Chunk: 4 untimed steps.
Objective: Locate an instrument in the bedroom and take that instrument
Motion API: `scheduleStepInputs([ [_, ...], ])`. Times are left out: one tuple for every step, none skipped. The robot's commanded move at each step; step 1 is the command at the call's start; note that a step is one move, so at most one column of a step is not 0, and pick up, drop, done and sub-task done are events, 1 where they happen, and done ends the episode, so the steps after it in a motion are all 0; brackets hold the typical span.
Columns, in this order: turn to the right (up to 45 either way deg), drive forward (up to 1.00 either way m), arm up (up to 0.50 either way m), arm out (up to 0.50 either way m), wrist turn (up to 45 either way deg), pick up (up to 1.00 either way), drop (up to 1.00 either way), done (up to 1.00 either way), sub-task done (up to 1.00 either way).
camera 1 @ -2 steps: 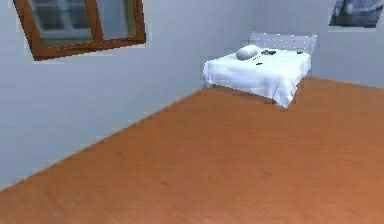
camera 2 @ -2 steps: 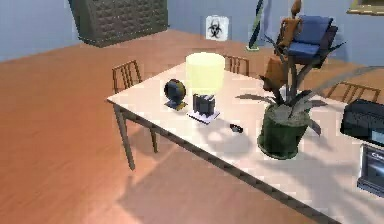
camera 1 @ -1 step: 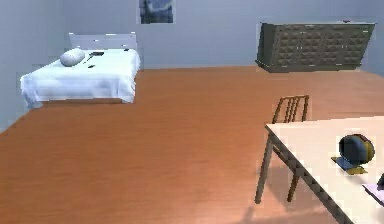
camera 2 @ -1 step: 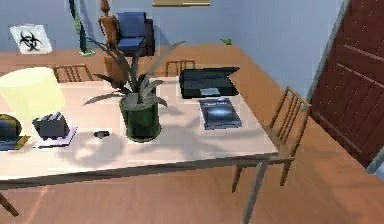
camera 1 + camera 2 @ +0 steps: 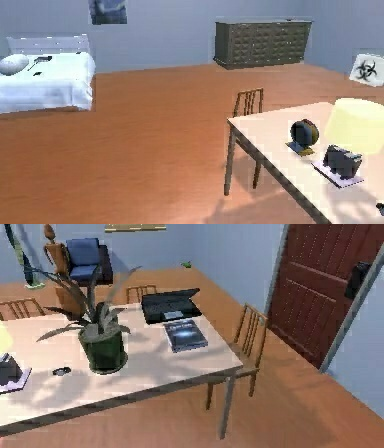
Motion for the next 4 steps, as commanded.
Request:
scheduleStepInputs([
  [0.0, 1.0, 0.0, 0.0, 0.0, 0.0, 0.0, 0.0, 0.0],
  [18.0, 0.0, 0.0, 0.0, 0.0, 0.0, 0.0, 0.0, 0.0],
  [0.0, 0.1, 0.0, 0.0, 0.0, 0.0, 0.0, 0.0, 0.0],
  [0.0, 0.0, 0.5, 0.0, 0.0, 0.0, 0.0, 0.0, 0.0],
])
